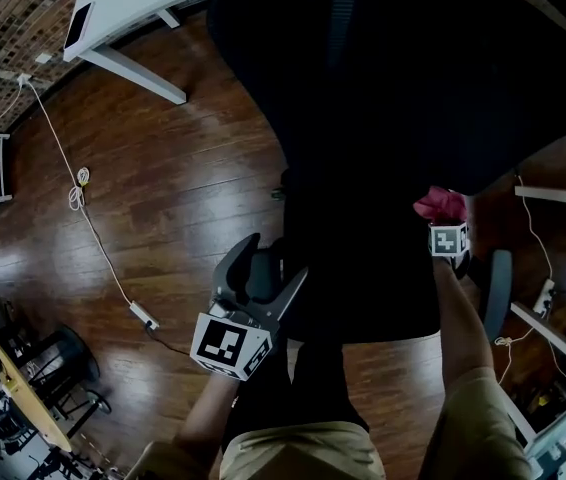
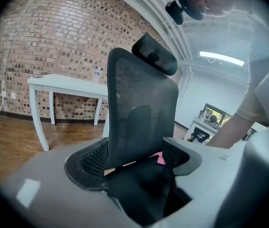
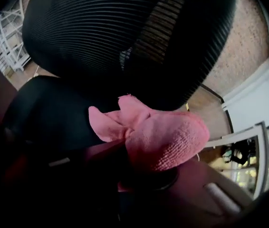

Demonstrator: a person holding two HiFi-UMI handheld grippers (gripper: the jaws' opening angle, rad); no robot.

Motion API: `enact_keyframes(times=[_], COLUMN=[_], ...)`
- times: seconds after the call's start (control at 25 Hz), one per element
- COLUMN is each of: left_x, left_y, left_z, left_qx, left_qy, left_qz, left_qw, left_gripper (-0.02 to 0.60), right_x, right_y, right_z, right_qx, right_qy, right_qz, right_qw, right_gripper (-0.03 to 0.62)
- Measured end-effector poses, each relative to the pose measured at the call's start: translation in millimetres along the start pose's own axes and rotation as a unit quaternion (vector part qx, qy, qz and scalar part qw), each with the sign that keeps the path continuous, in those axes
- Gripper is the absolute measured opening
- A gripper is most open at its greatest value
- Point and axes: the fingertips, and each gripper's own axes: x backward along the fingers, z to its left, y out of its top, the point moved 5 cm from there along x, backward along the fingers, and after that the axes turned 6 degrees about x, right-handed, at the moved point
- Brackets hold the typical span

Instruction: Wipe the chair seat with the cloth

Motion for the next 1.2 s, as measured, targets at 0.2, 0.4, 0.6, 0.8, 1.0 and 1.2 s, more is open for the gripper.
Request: enact_keyframes(times=[0.2,0.4,0.6,0.8,1.0,1.2], left_x=[0,3,5,7,3,8], left_y=[12,8,11,3,7,-1], left_z=[21,25,21,17,14,20], left_qx=[-0.002,-0.002,-0.016,-0.002,0.005,0.012], left_qy=[0.022,0.030,0.029,0.023,0.016,0.018], left_qz=[-0.014,-0.005,-0.003,0.000,-0.013,-0.008], left_qw=[0.9997,0.9995,0.9995,0.9997,0.9998,0.9997], left_gripper=[0.333,0.331,0.331,0.328,0.328,0.328], right_x=[13,76,72,9,10,9], right_y=[40,110,113,45,10,-20], right_z=[113,327,358,203,21,-1], right_qx=[-0.077,0.043,0.117,0.087,0.083,0.000], right_qy=[0.175,0.435,0.426,0.221,0.020,-0.002], right_qz=[-0.098,-0.201,-0.188,-0.049,0.051,0.075], right_qw=[0.977,0.877,0.877,0.970,0.995,0.997], right_gripper=[0.023,0.023,0.023,0.023,0.023,0.023])
